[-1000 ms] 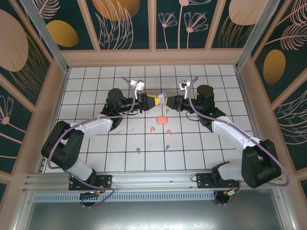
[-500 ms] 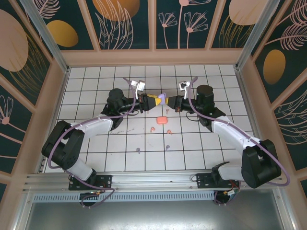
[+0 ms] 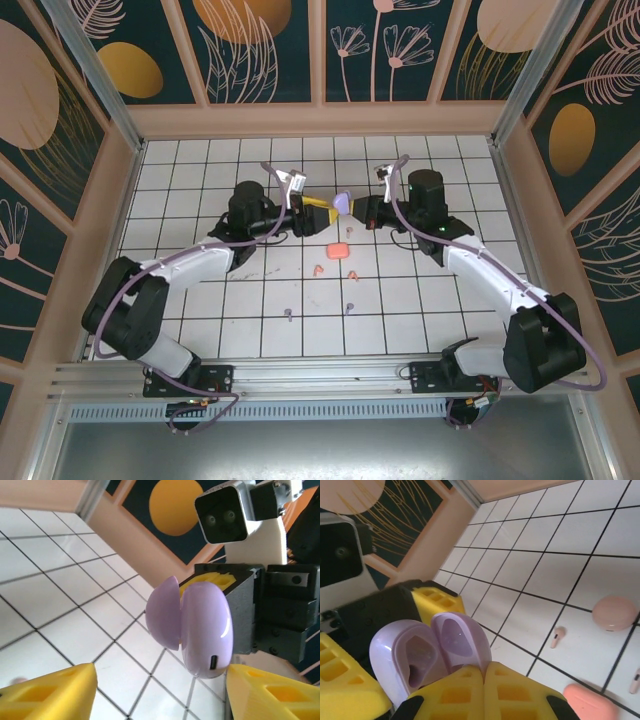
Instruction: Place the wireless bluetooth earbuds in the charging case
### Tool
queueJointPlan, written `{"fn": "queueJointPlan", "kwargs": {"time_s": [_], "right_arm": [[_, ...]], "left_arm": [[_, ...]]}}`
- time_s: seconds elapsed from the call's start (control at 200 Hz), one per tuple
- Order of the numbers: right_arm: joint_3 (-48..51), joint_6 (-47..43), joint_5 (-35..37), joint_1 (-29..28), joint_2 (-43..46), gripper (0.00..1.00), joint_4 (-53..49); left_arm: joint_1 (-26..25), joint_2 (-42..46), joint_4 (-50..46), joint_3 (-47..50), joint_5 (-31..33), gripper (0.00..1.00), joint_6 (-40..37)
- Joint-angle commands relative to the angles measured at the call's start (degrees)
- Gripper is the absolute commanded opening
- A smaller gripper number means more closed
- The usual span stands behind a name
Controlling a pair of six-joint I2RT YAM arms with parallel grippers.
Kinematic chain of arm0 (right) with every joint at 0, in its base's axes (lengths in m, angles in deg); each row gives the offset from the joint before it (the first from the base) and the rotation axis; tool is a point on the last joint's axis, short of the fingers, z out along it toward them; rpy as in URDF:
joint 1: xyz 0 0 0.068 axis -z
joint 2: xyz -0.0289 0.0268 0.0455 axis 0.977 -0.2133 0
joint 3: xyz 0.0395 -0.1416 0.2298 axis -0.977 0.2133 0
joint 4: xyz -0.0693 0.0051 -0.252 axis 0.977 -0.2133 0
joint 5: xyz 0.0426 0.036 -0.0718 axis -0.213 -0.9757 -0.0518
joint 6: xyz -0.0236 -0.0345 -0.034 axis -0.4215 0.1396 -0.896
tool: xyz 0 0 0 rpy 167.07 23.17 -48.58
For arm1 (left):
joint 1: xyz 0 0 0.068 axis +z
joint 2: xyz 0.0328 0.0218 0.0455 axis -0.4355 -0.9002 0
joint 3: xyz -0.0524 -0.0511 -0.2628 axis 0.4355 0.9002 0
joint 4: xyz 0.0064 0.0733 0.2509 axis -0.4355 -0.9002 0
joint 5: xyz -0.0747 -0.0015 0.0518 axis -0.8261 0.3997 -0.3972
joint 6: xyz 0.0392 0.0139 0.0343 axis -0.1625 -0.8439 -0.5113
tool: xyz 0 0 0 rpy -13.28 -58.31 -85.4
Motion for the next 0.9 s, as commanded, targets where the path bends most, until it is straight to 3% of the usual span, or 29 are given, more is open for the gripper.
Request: {"fn": "queueJointPlan", "kwargs": {"time_s": [0.0,0.25,0.415,0.611,0.896], "right_arm": [[-4.06,-7.2,3.87,0.43,0.28,0.0,-7.43],[-8.81,-18.49,10.71,0.31,-1.3,0.0,-16.67],[-10.05,-23.12,12.01,0.23,-1.7,0.0,-18.65],[-11.07,-24.84,9.88,0.16,-1.94,0.0,-19.79],[-11.34,-25.0,8.81,-2.6,-3.06,0.0,-20.01]], "left_arm": [[1.41,4.14,-14.19,-5.15,2.04,0.75,-11.25],[2.06,0.58,-38.6,-19.04,-1.37,0.8,-26.08],[2.04,-4.16,-49.79,-26.35,-5.02,0.75,-31.95],[2.0,-8.82,-59.5,-33.46,-9.62,0.66,-37.32],[2.02,-14.19,-66.56,-40.38,-14.4,0.64,-40.61]]}}
